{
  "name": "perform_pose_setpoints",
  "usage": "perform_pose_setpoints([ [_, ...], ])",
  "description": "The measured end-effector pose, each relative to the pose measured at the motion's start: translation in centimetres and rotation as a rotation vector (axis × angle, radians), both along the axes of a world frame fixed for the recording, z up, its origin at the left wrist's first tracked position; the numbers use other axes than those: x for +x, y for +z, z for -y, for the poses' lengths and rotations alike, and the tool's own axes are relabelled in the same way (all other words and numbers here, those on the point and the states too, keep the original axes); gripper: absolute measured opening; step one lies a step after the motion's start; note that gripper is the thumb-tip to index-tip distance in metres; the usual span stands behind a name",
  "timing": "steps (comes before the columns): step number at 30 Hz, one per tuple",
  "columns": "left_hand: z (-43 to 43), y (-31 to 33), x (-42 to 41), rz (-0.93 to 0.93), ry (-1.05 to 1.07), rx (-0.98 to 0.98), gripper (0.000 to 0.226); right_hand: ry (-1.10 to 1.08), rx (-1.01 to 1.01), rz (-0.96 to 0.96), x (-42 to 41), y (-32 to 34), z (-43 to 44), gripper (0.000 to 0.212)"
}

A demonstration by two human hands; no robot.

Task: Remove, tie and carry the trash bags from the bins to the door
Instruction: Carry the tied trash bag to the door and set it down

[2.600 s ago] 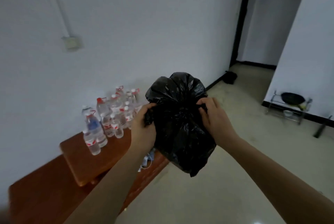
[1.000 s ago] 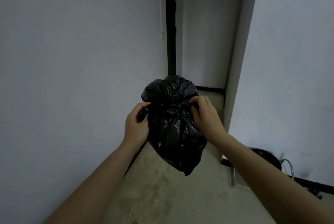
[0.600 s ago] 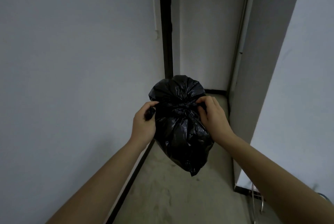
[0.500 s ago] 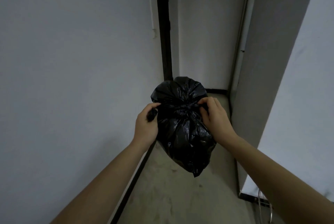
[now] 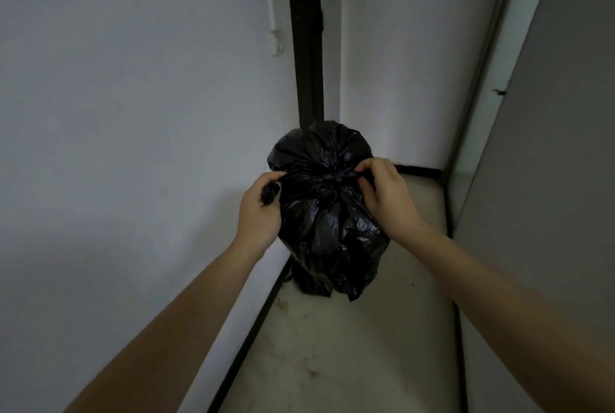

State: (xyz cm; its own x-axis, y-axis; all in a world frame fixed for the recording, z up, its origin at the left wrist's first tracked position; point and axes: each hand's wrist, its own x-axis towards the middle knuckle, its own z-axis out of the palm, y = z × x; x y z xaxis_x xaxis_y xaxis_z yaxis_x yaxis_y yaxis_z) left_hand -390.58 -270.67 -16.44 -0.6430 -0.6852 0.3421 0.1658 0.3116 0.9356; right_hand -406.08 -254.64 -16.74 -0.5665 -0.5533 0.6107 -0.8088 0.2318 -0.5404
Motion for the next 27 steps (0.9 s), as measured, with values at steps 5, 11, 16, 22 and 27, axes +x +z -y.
perform_pose_setpoints([
  [5,8.7,-2.9,-8.4,0.026,0.046,0.02,0.019,0.046,0.077,0.026,-8.7,-2.3,8.8,0.015],
  [11,20.3,-8.4,-18.6,0.093,0.044,-0.012,0.021,0.001,0.182,0.071,-18.8,-7.1,19.9,0.016],
  [16,30.6,-14.0,-27.0,0.243,-0.029,0.025,0.021,-0.048,0.29,0.174,-26.8,-12.6,29.5,0.018],
  [22,36.3,-26.4,-33.2,0.557,-0.054,0.043,0.02,-0.117,0.481,0.385,-32.4,-26.5,34.7,0.017],
  [27,37.8,-42.9,-35.3,0.831,-0.04,0.12,0.021,-0.081,0.637,0.599,-34.3,-43.4,37.4,0.02],
])
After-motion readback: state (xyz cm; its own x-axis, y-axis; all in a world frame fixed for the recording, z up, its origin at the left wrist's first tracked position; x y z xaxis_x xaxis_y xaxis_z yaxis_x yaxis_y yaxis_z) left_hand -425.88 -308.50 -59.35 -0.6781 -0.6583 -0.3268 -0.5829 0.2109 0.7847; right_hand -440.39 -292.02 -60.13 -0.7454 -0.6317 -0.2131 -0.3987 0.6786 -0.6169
